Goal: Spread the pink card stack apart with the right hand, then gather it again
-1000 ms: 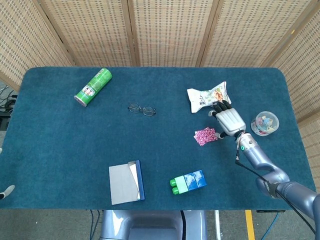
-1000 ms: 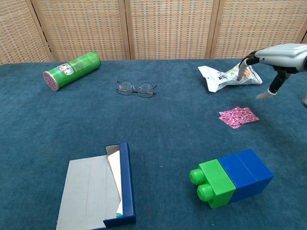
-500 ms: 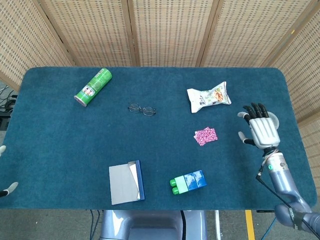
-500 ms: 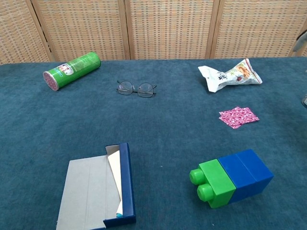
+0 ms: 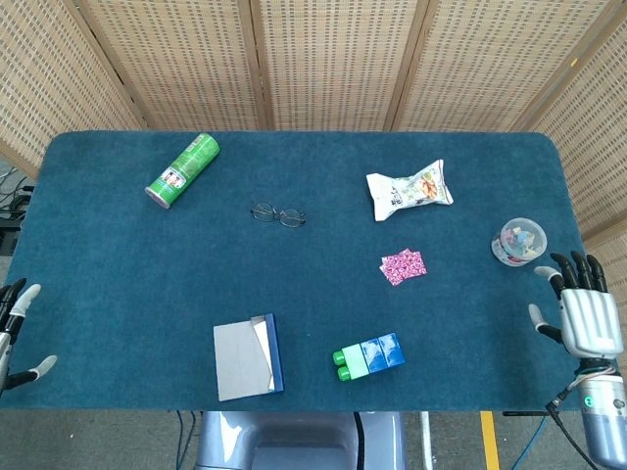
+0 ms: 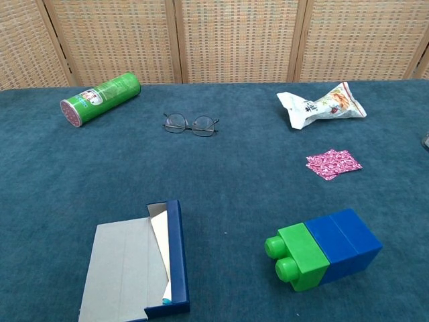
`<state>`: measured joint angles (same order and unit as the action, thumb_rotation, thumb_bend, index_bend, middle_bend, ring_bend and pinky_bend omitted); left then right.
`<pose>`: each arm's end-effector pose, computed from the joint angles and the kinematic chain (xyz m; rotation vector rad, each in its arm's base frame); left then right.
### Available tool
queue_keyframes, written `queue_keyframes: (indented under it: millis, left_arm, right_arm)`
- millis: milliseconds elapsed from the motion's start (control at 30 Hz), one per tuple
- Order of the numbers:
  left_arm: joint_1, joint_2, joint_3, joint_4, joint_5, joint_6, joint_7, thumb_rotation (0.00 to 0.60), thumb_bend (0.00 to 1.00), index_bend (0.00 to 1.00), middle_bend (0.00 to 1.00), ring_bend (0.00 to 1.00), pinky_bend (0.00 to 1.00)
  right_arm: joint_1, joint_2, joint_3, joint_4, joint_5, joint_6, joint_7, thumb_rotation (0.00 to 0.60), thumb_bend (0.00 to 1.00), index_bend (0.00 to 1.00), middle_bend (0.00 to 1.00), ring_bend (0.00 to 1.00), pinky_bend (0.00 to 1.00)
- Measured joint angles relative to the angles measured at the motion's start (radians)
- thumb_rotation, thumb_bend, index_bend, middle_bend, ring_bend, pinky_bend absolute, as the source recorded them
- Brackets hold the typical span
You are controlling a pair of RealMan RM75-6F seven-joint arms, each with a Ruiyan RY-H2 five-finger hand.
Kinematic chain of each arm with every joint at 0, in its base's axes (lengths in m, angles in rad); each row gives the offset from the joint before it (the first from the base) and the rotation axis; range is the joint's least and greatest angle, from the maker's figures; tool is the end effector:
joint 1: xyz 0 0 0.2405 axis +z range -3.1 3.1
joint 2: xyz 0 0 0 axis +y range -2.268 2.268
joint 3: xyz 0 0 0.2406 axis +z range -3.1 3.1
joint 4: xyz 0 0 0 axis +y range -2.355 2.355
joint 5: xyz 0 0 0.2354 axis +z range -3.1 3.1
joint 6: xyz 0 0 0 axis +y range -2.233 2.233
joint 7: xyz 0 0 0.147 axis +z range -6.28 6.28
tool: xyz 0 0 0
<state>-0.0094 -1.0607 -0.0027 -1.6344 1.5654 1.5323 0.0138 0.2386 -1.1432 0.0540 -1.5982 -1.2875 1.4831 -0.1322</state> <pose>-0.3132 0.1505 0.1412 -1.4127 -0.8867 -0.8457 -0.3038 -0.2322 0.1348 1.3225 -0.8140 0.8276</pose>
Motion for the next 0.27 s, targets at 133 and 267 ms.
queue_keyframes:
  millis: [133, 267]
  left_arm:
    - [-0.004, 0.001, 0.007, -0.004, 0.005, -0.009, -0.002, 0.6, 0.12, 0.0, 0.0, 0.0, 0.0]
    - [-0.008, 0.004, 0.011, -0.01, 0.009, -0.014, -0.001, 0.6, 0.13, 0.0, 0.0, 0.0, 0.0]
  right_arm:
    - [-0.042, 0.014, -0.018, -0.027, -0.04, 0.033, 0.003, 0.6, 0.36, 0.29, 0.16, 0.0, 0.0]
    - [-0.058, 0.019, -0.02, -0.038, -0.058, 0.035, 0.005, 0.6, 0.36, 0.29, 0.16, 0.0, 0.0]
